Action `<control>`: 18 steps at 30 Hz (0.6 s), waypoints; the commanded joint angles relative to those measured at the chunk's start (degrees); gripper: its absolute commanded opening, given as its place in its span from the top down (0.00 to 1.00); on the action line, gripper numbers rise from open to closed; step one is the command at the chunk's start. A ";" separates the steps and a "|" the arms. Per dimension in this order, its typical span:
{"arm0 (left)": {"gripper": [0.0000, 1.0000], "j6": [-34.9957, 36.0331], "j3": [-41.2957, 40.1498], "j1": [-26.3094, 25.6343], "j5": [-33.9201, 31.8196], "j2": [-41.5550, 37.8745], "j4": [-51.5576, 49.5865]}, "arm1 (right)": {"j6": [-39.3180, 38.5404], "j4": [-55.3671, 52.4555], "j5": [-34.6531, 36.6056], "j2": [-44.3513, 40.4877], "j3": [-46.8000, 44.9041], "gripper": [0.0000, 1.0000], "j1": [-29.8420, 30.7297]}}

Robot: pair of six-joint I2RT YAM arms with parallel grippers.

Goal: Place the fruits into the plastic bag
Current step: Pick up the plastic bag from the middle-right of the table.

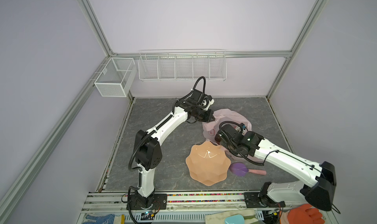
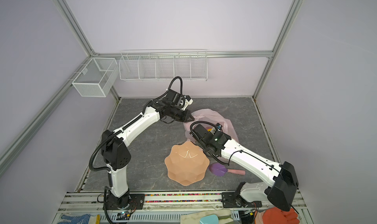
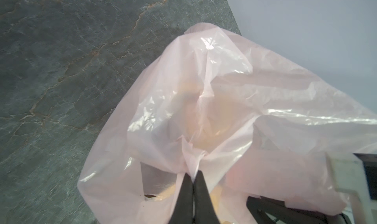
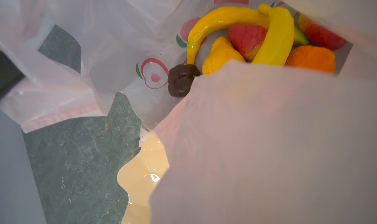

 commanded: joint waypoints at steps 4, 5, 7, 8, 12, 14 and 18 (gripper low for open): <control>1.00 -4.81 2.79 3.26 4.58 -2.50 3.16 | -10.52 4.24 0.38 -4.89 0.90 0.94 -5.28; 1.00 -6.45 2.53 3.93 5.70 -2.95 4.69 | -12.56 5.85 -0.27 -5.55 1.22 0.93 -6.31; 1.00 -10.24 1.64 5.59 7.69 -3.99 8.17 | -16.67 9.11 -2.67 -6.44 2.15 0.93 -8.69; 1.00 -12.78 0.79 6.57 8.99 -4.81 10.74 | -18.87 10.61 -4.32 -6.71 2.92 0.94 -10.03; 1.00 -25.48 -4.92 11.47 13.48 -8.93 25.50 | -25.40 14.40 -11.61 -6.87 7.30 0.93 -15.15; 1.00 -32.89 -7.30 14.09 15.52 -10.76 33.67 | -27.87 16.37 -15.93 -6.67 9.78 0.93 -17.58; 1.00 -39.86 -7.08 17.49 16.80 -13.55 40.02 | -30.49 17.11 -22.46 -5.71 15.00 0.93 -21.33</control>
